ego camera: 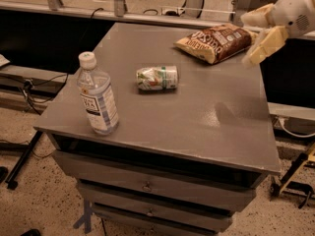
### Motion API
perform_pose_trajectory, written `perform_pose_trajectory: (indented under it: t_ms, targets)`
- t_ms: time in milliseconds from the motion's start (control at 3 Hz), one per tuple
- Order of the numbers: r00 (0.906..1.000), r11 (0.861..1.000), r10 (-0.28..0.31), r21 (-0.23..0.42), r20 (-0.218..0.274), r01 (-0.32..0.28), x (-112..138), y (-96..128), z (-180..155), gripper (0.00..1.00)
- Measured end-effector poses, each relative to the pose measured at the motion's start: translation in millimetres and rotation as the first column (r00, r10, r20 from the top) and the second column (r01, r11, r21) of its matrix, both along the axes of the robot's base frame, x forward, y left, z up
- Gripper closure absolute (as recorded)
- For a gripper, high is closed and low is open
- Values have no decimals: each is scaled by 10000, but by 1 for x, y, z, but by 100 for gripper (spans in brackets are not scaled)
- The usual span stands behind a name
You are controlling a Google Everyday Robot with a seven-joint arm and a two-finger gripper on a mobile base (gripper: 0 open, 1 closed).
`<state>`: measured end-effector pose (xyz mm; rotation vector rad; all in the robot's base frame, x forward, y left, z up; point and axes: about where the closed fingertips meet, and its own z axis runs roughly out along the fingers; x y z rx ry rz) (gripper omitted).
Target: Knock 7up can over
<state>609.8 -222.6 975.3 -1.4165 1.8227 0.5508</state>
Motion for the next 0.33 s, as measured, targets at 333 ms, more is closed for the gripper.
perform_pose_trajectory:
  t_ms: [333]
  targets:
    - [10000,10000,-80,13,-3,80,-1,-4,-1,0]
